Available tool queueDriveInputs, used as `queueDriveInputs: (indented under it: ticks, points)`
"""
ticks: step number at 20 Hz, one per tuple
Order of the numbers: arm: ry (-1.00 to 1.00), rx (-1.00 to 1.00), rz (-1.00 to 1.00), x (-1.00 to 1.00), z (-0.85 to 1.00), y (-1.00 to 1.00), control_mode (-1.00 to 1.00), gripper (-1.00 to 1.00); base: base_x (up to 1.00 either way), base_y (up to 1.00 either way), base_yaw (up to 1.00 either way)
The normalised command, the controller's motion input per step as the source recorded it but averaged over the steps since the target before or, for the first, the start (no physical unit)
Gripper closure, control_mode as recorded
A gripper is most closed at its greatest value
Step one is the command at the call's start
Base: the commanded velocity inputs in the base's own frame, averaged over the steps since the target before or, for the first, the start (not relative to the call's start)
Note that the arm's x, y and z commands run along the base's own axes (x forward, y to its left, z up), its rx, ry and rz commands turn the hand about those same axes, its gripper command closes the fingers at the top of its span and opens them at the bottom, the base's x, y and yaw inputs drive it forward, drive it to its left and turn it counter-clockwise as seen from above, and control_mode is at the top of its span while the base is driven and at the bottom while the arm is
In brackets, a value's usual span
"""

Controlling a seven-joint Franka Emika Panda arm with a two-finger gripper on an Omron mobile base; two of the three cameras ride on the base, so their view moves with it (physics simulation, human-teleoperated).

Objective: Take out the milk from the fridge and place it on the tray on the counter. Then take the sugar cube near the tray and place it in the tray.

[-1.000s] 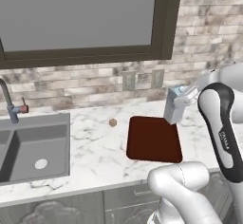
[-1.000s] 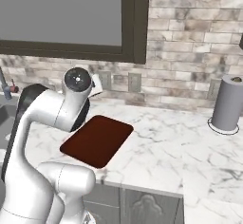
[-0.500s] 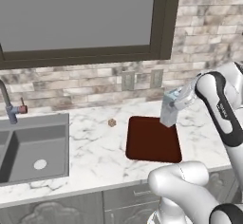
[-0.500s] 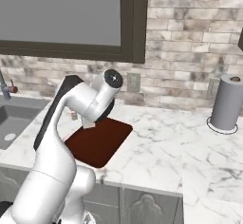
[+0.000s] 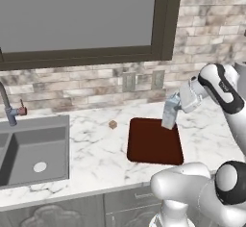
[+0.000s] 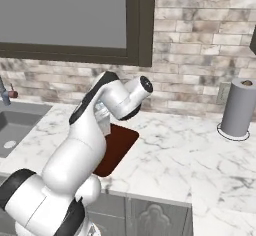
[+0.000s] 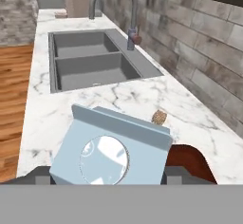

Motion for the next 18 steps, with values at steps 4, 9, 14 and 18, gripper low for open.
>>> queueDriveInputs:
  ticks: [4, 9, 14, 18]
  points:
    - [-0.01, -0.02, 0.16, 0.24, -0.39, 0.0, -1.0, 1.0, 0.0, 0.0, 0.0]
    - [0.0, -0.1, 0.01, 0.08, -0.4, 0.0, -1.0, 1.0, 0.0, 0.0, 0.0]
    - [0.0, -0.07, -0.02, 0.13, -0.29, 0.04, -1.0, 1.0, 0.0, 0.0, 0.0]
    - [0.0, 0.01, 0.03, 0.09, -0.24, 0.0, -1.0, 1.0, 0.0, 0.0, 0.0]
